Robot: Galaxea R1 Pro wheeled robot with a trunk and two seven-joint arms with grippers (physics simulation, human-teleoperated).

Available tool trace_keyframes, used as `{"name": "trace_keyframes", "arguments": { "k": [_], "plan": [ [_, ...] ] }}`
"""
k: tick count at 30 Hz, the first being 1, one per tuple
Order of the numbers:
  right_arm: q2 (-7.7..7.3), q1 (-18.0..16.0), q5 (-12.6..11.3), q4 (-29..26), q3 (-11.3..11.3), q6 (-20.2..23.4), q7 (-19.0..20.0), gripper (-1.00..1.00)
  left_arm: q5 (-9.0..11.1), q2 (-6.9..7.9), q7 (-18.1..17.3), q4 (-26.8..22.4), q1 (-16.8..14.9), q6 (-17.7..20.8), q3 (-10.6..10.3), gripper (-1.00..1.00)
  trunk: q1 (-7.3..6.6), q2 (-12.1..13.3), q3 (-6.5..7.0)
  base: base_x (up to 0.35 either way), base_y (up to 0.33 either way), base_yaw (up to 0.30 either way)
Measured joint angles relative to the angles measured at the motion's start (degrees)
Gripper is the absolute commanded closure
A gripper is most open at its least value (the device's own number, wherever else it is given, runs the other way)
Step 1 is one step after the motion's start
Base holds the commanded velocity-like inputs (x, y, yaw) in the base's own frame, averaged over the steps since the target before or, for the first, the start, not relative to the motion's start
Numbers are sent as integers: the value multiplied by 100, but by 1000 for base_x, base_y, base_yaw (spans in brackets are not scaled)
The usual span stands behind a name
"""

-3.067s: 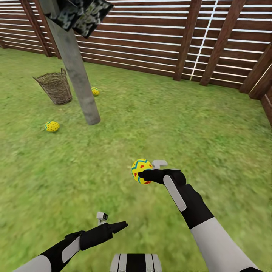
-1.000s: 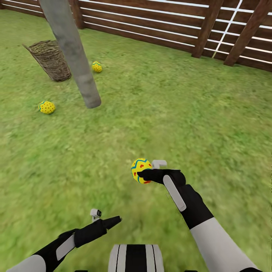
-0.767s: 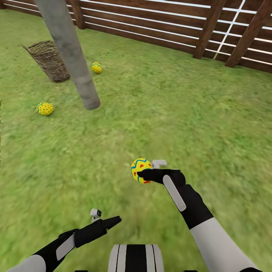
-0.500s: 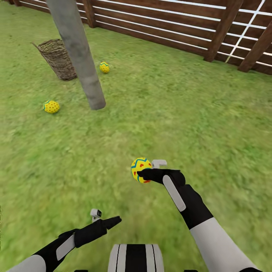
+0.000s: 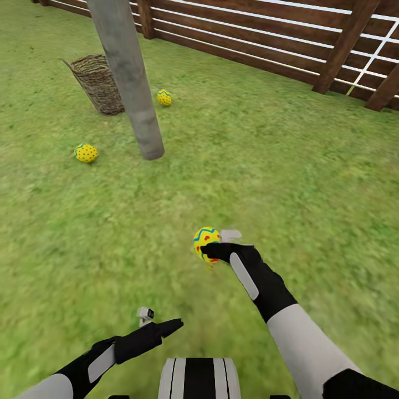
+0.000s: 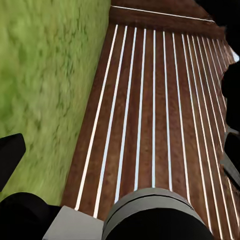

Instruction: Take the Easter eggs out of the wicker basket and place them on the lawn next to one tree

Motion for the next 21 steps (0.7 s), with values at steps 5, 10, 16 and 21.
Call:
{"name": "trace_keyframes", "arguments": {
  "k": [5, 10, 16, 21],
  "plan": [
    [305, -646, 72, 411, 9, -14, -42, 100, -72, -68, -27, -1, 1, 10, 2, -100, -1, 0, -5, 46, -31, 88],
    [305, -664, 69, 405, 21, -11, -166, 100, -77, -68, -12, 0, 1, 8, 2, -100, -2, 0, -31, 235, -211, 228],
    [305, -664, 69, 406, 36, -27, -177, 100, -79, -73, -7, 0, 1, 7, 2, -100, -2, 0, -64, 249, -229, 232],
    [305, -664, 103, 400, 46, -27, -177, 100, -77, -75, -5, 0, 1, -1, 2, -100, -2, 0, -90, 249, -229, 232]
  ]
}}
